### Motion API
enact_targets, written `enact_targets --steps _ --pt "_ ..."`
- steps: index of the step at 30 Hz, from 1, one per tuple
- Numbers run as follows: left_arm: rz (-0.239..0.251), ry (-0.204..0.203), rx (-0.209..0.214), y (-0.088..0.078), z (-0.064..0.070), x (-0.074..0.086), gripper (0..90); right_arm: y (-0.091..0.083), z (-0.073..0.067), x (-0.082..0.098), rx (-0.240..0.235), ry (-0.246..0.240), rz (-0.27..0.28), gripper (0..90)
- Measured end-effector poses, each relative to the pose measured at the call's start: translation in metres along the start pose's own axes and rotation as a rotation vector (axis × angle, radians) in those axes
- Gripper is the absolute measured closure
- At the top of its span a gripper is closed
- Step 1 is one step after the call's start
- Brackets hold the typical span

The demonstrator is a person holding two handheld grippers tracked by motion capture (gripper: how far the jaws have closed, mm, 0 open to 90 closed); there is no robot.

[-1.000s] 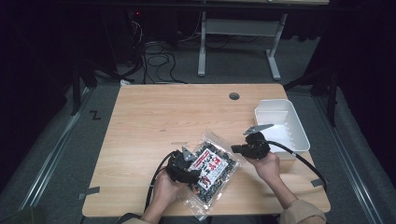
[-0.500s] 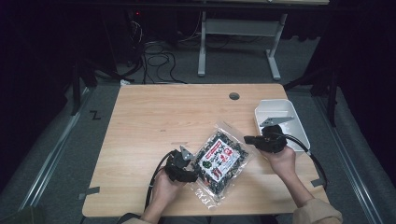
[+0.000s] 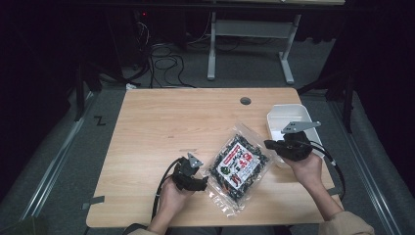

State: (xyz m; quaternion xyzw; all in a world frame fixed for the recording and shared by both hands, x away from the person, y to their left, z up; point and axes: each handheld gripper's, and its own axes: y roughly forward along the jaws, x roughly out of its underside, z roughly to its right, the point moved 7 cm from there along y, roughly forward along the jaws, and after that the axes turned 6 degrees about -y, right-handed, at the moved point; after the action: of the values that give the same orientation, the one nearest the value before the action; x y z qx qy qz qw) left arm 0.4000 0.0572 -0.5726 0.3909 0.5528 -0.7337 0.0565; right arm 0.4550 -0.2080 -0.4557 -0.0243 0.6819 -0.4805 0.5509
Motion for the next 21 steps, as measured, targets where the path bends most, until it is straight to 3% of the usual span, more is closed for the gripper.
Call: enact_targets --steps 2,6,7,21 --pt "-0.005 0.001 -0.003 0.001 0.0 0.0 28.0 -0.006 -0.002 -0.006 0.022 -0.046 0.0 90.0" --pt "-0.003 0.002 -0.005 0.0 0.0 0.0 28.0 -0.013 -0.006 -0.013 0.034 -0.077 -0.004 90.0" --pt "-0.005 0.003 -0.006 0.0 0.0 0.001 28.0 -0.019 -0.008 -0.018 0.045 -0.109 0.001 90.0" --pt "-0.012 -0.007 -0.008 0.001 -0.003 0.001 28.9 -0.048 -0.016 -0.056 0.111 -0.21 -0.001 90.0"
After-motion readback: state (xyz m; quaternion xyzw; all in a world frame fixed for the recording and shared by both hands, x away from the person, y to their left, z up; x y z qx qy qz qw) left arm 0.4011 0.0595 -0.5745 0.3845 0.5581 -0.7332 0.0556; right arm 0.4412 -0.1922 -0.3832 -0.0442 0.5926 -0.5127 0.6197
